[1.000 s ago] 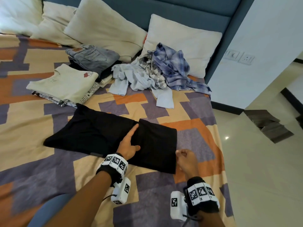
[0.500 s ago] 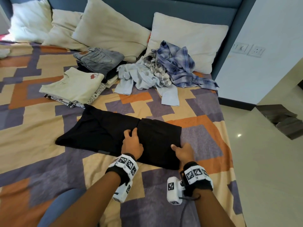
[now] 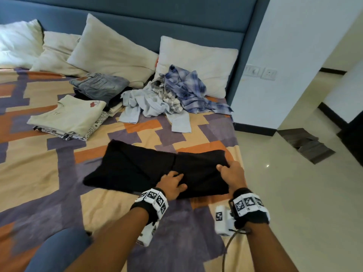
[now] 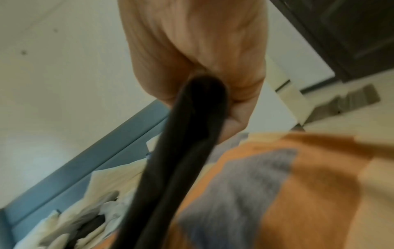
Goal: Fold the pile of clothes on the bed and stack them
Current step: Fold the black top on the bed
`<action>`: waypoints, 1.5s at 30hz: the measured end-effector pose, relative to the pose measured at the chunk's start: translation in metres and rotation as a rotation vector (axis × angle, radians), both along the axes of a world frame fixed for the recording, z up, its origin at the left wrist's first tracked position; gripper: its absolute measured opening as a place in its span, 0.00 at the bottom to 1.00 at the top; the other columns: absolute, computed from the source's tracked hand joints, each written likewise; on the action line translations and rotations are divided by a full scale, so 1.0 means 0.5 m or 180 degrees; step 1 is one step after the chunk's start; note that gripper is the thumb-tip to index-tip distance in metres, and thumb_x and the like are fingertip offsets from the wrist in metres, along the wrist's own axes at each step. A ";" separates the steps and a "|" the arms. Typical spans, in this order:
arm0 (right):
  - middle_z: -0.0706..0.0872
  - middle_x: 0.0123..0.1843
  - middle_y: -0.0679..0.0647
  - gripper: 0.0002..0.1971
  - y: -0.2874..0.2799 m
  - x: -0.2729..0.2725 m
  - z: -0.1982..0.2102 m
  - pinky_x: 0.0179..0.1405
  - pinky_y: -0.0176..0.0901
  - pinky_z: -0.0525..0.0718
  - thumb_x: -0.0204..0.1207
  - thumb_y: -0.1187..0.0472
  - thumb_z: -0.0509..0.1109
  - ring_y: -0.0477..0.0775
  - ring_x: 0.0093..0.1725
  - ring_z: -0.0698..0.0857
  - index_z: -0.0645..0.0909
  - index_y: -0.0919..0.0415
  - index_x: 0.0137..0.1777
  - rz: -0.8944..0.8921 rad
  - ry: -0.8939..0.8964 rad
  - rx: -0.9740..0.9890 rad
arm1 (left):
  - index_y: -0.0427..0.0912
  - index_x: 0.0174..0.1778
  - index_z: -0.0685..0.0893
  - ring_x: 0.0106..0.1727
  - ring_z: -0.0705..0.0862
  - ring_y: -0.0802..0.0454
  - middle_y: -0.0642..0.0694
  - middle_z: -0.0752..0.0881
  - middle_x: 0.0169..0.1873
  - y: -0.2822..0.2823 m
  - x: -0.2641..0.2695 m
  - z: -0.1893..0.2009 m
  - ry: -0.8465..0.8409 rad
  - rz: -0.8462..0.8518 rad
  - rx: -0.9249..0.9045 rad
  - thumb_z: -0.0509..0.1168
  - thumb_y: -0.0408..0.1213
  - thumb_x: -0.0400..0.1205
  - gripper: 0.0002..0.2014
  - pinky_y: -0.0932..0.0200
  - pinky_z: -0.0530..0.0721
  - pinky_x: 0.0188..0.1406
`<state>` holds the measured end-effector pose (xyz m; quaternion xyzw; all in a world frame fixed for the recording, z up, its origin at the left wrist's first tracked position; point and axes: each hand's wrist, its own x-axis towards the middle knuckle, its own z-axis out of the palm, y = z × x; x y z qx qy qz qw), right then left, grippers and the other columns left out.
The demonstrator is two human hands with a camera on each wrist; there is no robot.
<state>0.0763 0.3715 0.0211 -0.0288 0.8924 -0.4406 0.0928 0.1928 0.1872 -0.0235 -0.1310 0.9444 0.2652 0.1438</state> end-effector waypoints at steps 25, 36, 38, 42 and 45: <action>0.88 0.59 0.57 0.14 -0.266 0.162 -0.044 0.59 0.52 0.83 0.86 0.55 0.63 0.56 0.58 0.86 0.82 0.58 0.65 0.1833 0.0079 -0.0060 | 0.30 0.51 0.87 0.49 0.88 0.35 0.31 0.89 0.48 -0.258 0.051 -0.033 0.0116 0.2428 0.2433 0.72 0.51 0.77 0.23 0.39 0.86 0.55; 0.83 0.67 0.55 0.14 -0.162 0.149 -0.128 0.68 0.55 0.77 0.84 0.57 0.66 0.57 0.68 0.79 0.80 0.58 0.68 0.1063 0.1024 0.0282 | 0.40 0.50 0.87 0.53 0.87 0.41 0.41 0.90 0.50 -0.293 0.099 -0.057 0.1278 0.2962 0.2151 0.73 0.32 0.76 0.07 0.42 0.83 0.61; 0.74 0.78 0.53 0.19 -0.178 0.158 -0.137 0.74 0.59 0.72 0.84 0.52 0.65 0.57 0.77 0.71 0.75 0.51 0.73 0.1320 0.0717 0.0891 | 0.37 0.57 0.84 0.58 0.85 0.40 0.37 0.88 0.56 -0.321 0.118 -0.083 0.0911 0.2947 0.1992 0.75 0.32 0.76 0.15 0.39 0.80 0.66; 0.61 0.83 0.55 0.24 -0.196 0.184 -0.122 0.77 0.63 0.66 0.83 0.45 0.63 0.62 0.81 0.62 0.67 0.47 0.78 0.1120 0.0506 0.1514 | 0.41 0.71 0.75 0.65 0.81 0.37 0.36 0.83 0.62 -0.321 0.123 -0.042 0.0891 0.2819 0.1341 0.74 0.36 0.78 0.26 0.42 0.75 0.71; 0.56 0.86 0.58 0.27 -0.213 0.182 -0.104 0.79 0.60 0.62 0.85 0.44 0.60 0.62 0.84 0.57 0.64 0.51 0.81 0.1208 0.0941 0.1495 | 0.41 0.77 0.73 0.73 0.74 0.38 0.38 0.74 0.73 -0.271 0.117 -0.007 0.1117 0.2037 -0.0004 0.69 0.44 0.81 0.28 0.46 0.70 0.73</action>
